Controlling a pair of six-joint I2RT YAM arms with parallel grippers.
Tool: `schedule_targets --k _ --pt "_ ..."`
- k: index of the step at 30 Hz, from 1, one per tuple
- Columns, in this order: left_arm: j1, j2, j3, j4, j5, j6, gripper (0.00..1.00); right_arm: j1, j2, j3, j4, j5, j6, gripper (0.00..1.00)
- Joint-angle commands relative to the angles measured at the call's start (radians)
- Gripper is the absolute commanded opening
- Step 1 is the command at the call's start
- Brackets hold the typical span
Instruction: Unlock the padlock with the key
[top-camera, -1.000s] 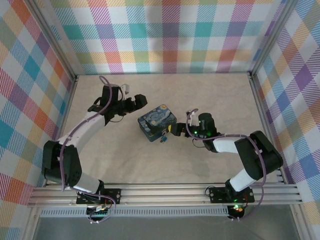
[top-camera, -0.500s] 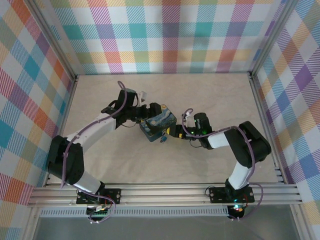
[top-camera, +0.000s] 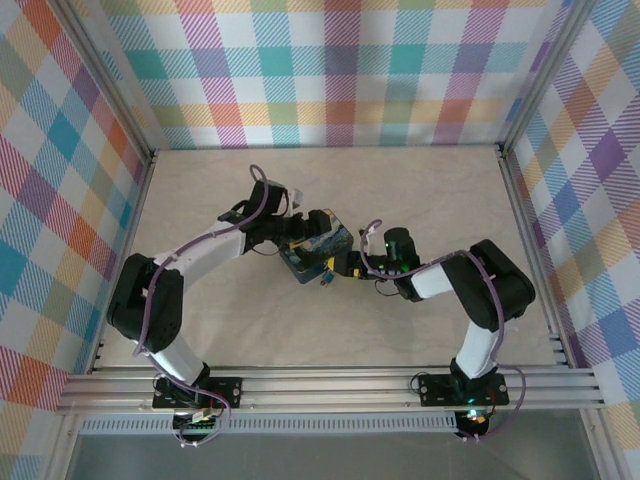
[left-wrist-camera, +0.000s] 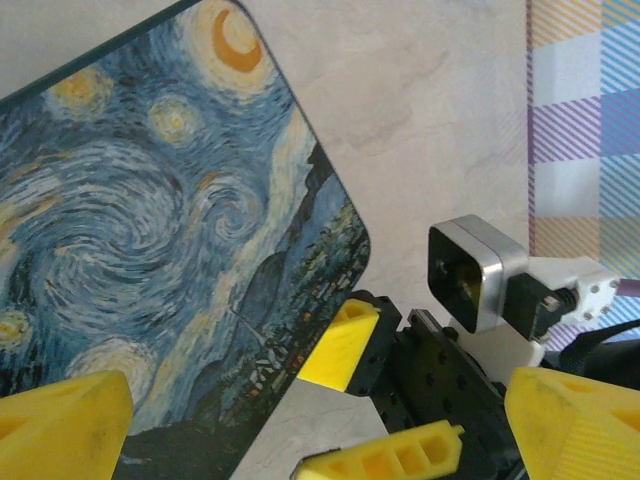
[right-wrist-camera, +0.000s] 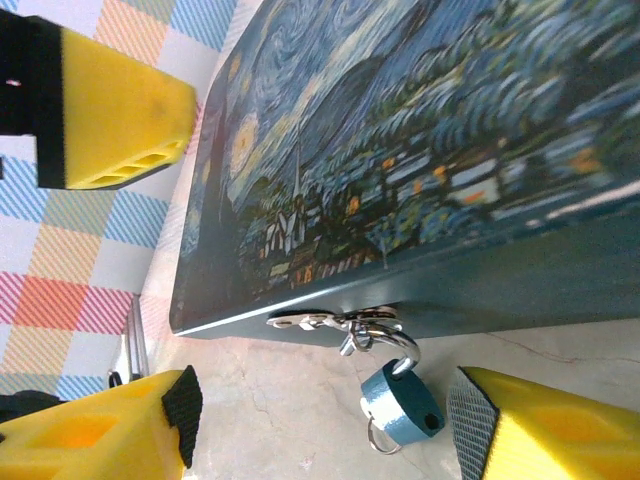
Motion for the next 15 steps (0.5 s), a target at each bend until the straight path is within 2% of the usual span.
schedule_targets --k 1,15 --pt "-0.01 0.017 0.016 0.027 0.001 -0.016 0.96 0.013 0.027 -0.015 0.089 -0.028 0.009 0.69" --pt "-0.01 0.043 0.012 0.032 -0.01 -0.018 0.97 0.027 0.088 -0.019 0.161 -0.035 -0.036 0.7"
